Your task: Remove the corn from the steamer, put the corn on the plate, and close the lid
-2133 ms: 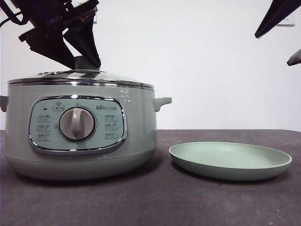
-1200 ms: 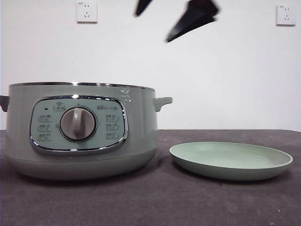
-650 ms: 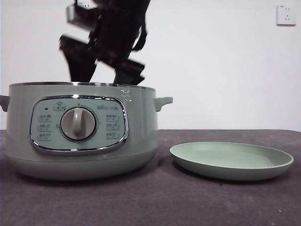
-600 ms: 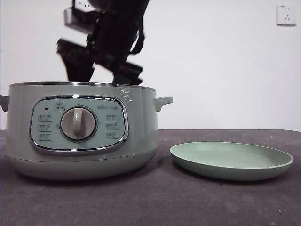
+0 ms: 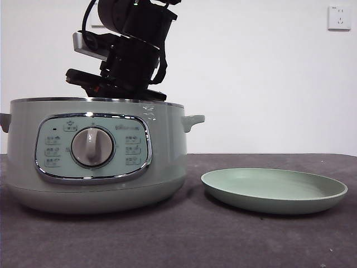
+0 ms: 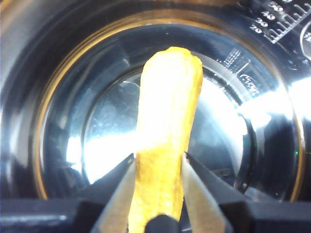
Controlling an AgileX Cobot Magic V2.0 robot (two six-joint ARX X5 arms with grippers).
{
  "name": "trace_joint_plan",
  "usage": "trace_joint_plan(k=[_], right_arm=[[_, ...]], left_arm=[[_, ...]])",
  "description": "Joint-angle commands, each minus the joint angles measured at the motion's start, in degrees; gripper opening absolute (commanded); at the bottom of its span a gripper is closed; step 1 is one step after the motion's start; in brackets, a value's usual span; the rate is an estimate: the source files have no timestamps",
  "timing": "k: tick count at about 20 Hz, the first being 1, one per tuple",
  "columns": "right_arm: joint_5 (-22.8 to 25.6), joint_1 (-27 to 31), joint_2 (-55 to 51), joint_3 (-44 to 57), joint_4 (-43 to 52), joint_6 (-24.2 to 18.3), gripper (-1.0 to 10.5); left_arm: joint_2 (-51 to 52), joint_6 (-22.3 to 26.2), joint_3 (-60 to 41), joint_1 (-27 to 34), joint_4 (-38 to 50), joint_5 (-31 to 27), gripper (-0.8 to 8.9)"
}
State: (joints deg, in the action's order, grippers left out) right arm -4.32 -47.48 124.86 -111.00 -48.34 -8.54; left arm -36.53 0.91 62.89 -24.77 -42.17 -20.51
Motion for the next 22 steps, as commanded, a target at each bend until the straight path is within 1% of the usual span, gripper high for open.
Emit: trace_joint_plan(k=[1, 3, 6, 8, 11, 12, 14, 16, 19, 21, 22], right_arm=[[0.13, 0.17, 1.81, -0.11, 0.04, -0.09, 0.2], [-0.02, 0.11, 1.79, -0.11, 0.59, 0.15, -0.1], [0.02, 0.15, 0.28, -0.15, 0.59, 1.14, -0.1], [0.22, 0.31, -2.47, -0.17, -0.52, 1.22, -0.1], [0.35, 1.18, -8.41, -0.17, -3.61, 1.2, -0.1], [0.42, 1.51, -10.67, -0.17, -5.03, 1.2, -0.1], [0.59, 3.23, -15.96, -0.17, -10.27, 1.62, -0.1], [2.49, 4.96, -19.74, -0.17, -15.21, 3.41, -0.1], [7.19, 7.8, -23.37, -0.17, -23.98, 6.49, -0.1], [8.39, 10.58, -24.06, -0.15, -29.68, 8.17, -0.1], [9.22, 11.8, -24.06, 0.33, -30.53, 9.05, -0.1]], left_arm=[[0.68, -0.94, 0.59, 0.09, 1.68, -0.28, -0.09], [0.68, -0.92, 0.59, 0.09, 0.28, -0.28, -0.09], [0.68, -0.92, 0.59, 0.09, -0.31, -0.22, -0.09], [0.09, -0.9, 0.59, 0.09, 0.42, -0.13, -0.09], [-3.48, -0.85, 0.59, 0.09, 2.1, 0.0, -0.09], [-5.03, -0.83, 0.59, 0.09, 3.32, 0.74, -0.09], [-8.96, -0.83, 0.61, 0.09, 7.72, 5.16, -0.09], [-12.37, -0.76, 0.59, 0.09, 11.54, 7.85, -0.09], [-16.44, -0.79, 0.59, 0.09, 15.47, 12.04, -0.09], [-18.49, -0.79, 0.59, 0.09, 17.07, 13.42, -0.09], [-19.12, -0.85, 0.59, 0.09, 17.73, 14.16, -0.09]])
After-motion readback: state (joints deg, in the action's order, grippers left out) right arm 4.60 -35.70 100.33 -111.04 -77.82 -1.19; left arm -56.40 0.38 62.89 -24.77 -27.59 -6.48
